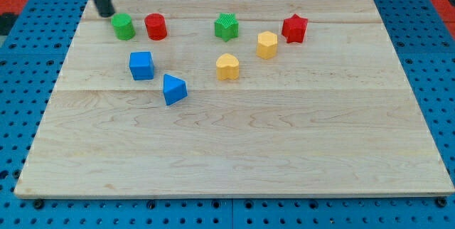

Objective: Slide the red circle towards the top left corner

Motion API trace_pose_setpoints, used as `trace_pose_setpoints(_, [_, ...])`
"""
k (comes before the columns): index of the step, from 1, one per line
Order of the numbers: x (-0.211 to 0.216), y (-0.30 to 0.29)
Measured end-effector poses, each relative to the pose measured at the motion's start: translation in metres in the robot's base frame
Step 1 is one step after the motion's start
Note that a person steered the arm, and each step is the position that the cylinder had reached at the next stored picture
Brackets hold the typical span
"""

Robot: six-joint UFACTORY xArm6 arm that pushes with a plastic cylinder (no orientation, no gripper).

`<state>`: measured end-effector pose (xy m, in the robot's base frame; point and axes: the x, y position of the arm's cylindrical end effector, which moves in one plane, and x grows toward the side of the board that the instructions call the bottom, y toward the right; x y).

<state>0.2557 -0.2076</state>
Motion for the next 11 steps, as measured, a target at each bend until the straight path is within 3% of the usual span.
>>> trace_pose_setpoints(2, [0.062, 0.021])
trace_pose_setpoints(3, [0.044, 0.008])
trace_pose_setpoints(4, [-0.022, 0.042])
trace_pose_setpoints(5, [-0.04, 0.129])
trace_pose_setpoints(7, [0.06, 0.128])
trace_pose_setpoints(9, [0.032, 0.055])
trace_pose_setpoints(10, [0.021, 0.059])
trace_pose_setpoints(11, [0.069, 0.103])
